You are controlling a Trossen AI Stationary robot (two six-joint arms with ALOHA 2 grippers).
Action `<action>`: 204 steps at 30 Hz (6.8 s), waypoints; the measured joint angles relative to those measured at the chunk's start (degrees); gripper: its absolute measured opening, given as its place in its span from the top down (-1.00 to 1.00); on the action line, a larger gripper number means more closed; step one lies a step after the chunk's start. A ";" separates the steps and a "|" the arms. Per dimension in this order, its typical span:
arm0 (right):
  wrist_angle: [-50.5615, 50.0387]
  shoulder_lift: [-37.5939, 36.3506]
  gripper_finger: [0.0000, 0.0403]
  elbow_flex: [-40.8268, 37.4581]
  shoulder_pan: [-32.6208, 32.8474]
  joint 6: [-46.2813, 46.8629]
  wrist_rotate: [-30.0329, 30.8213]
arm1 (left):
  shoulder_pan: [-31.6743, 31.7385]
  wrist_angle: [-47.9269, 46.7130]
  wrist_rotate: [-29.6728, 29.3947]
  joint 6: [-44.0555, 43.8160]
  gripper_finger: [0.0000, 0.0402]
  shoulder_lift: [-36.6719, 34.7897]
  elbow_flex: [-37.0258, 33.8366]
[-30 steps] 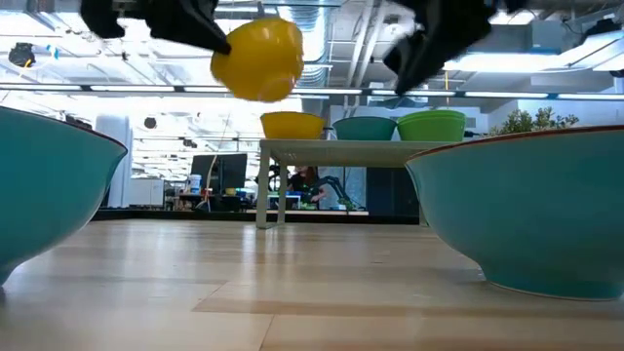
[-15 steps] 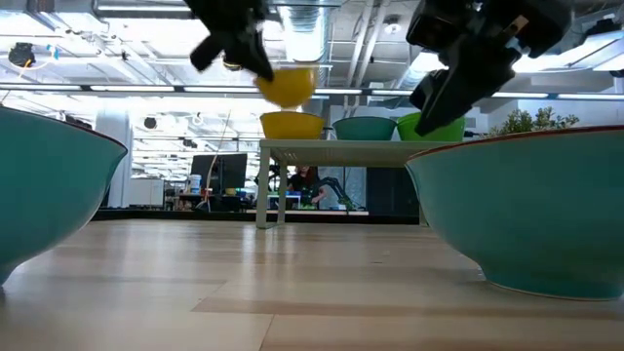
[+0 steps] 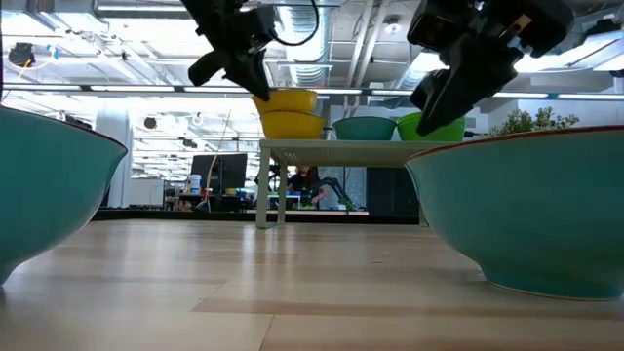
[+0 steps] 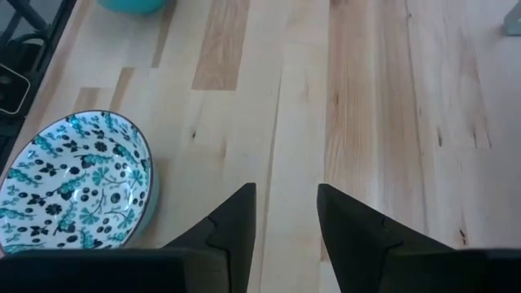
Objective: Pick & Place Mini bowls
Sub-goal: Stack the top yellow patterned bowl on top of the other yellow patterned bowl on the shelf, then stack the green patterned bowl on top of the other green patterned bowl on the shelf
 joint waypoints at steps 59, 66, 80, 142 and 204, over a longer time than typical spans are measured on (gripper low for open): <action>4.61 0.04 0.36 0.00 -4.42 -5.97 -0.14 | -13.86 7.95 -20.02 -20.72 -0.09 -4.89 -0.14; 5.82 0.06 0.38 0.00 -2.81 -3.04 -0.17 | -17.73 7.31 -0.24 -39.09 0.02 -13.68 -7.80; 8.82 8.20 0.38 0.04 9.39 16.73 -0.54 | -24.49 24.88 10.02 -51.64 0.10 -23.59 -34.67; -38.90 15.02 0.96 52.44 -17.13 -4.67 18.74 | -24.43 30.49 3.09 -51.66 0.10 -23.43 -36.48; -43.34 23.09 0.78 54.11 -46.53 -12.63 -3.15 | -24.43 30.45 3.13 -56.32 0.10 -23.43 -36.48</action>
